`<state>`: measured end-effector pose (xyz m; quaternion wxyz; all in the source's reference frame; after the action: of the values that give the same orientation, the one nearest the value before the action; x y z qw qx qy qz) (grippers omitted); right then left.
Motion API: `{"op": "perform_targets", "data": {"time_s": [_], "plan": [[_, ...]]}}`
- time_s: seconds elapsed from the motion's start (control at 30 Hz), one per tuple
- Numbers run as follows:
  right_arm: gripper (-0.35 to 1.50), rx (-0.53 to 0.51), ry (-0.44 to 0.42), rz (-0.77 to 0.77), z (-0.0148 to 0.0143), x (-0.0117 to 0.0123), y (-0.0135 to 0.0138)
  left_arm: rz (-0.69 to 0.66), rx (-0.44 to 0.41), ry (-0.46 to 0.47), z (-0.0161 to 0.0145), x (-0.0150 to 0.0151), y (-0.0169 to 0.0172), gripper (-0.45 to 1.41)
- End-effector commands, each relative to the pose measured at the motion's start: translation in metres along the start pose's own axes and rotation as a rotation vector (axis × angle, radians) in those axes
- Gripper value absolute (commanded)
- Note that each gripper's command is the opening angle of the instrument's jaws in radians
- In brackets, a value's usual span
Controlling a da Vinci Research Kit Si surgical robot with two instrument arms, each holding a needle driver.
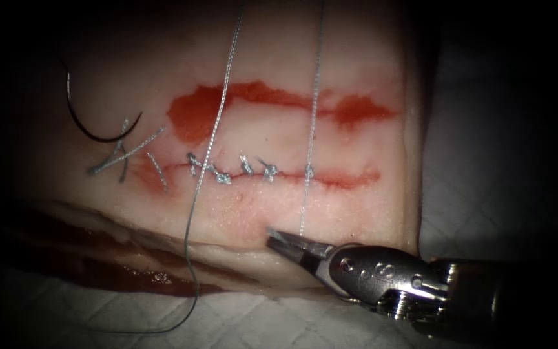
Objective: Wound Closure
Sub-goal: Pull the right gripper down and the left gripper up to tighten the knot
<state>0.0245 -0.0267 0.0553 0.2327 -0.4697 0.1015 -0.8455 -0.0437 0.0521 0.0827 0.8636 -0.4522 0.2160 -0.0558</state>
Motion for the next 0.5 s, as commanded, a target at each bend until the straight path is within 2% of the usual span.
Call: {"op": "perform_targets", "data": {"time_s": [0.03,0.2,0.5], "plan": [[-0.35,-0.01,-0.001,0.021,0.001,-0.0001,0.0002,0.008,-0.008,0.002,0.0005,-0.0011,0.0002,-0.45],[-0.35,-0.033,0.004,0.062,0.0007,0.0001,0.0006,0.063,-0.036,-0.005,0.0004,-0.0032,-0.0014,-0.45],[-0.35,-0.043,0.029,0.074,0.0006,0.0001,0.0014,0.073,-0.041,-0.015,0.0009,-0.0043,-0.0014,-0.45]]}}
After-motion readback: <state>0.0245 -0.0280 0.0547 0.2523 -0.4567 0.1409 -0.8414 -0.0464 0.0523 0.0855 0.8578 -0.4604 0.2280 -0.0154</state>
